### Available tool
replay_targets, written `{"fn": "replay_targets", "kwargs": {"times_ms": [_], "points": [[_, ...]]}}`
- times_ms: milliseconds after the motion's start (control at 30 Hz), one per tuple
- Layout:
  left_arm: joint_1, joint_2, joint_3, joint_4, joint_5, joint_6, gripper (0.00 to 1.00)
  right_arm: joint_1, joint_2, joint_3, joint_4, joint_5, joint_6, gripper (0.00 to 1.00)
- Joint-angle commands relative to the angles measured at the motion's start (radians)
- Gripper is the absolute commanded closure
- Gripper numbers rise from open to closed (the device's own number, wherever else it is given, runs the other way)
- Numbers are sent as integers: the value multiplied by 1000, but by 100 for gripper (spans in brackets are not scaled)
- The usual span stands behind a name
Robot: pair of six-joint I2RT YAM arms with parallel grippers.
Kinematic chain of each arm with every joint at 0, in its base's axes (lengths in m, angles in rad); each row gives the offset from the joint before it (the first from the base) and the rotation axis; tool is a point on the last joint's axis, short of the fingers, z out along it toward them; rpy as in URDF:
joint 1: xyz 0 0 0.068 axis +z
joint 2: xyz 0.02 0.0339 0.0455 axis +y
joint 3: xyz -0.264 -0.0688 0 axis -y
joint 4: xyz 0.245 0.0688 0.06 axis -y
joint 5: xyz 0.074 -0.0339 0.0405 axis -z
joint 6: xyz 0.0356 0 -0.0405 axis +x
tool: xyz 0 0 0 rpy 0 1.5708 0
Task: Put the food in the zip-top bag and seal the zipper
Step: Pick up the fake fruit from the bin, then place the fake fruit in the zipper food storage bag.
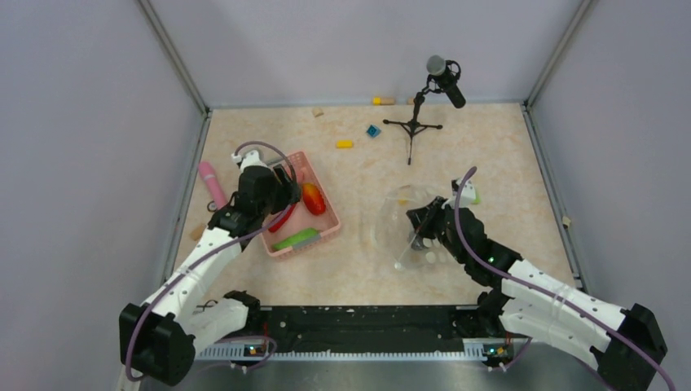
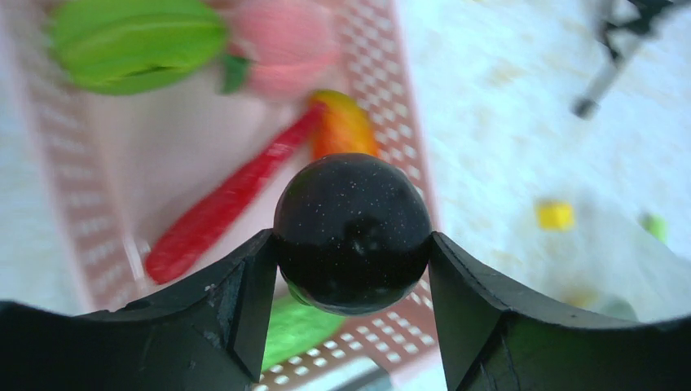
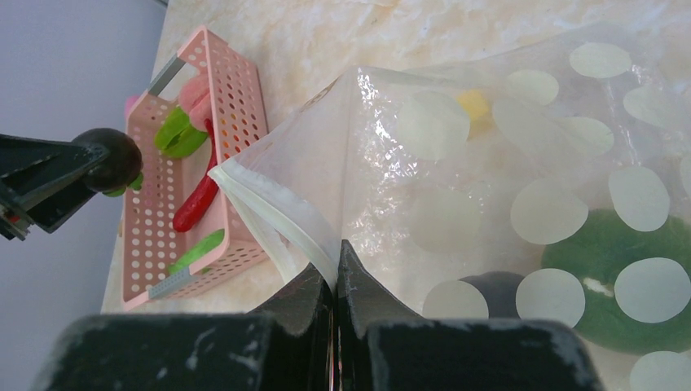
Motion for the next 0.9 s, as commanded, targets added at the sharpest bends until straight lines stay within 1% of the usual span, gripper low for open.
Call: {"fn": "replay_targets", "kwargs": {"times_ms": [0,67,100,167,200,233,267,333,400,600,767,867], "points": [[-15,-115,-85,243,448,129,83,-1,-22,-5,50,-38,4,100],[-28,-137,-122,335,610,153,82,0,-21,-2,56,-55,5,100],[-40,-141,-131,362,661,162,82,0,-20,3,57,-69,5,100],[-88,-143,-134,410,727,183,82,-1,-19,11,60,-90,3,100],[-126,-140,-130,426,738,196,82,0,-19,14,64,-102,4,100],[-175,-136,-126,436,732,211,82,-1,-20,15,71,-114,3,100],[-249,-127,-117,441,714,231,82,0,-18,17,78,-128,4,100],[-354,-107,-101,453,656,265,82,0,-16,19,89,-148,6,100],[-415,-83,-88,475,629,274,81,-1,-17,20,95,-156,16,100],[-504,-11,-68,533,569,268,82,-1,-21,13,141,-179,59,100],[-558,66,-27,524,488,280,83,0,-19,-4,220,-208,111,100],[-574,101,16,476,397,284,83,-1,-19,-6,250,-239,123,100]]}}
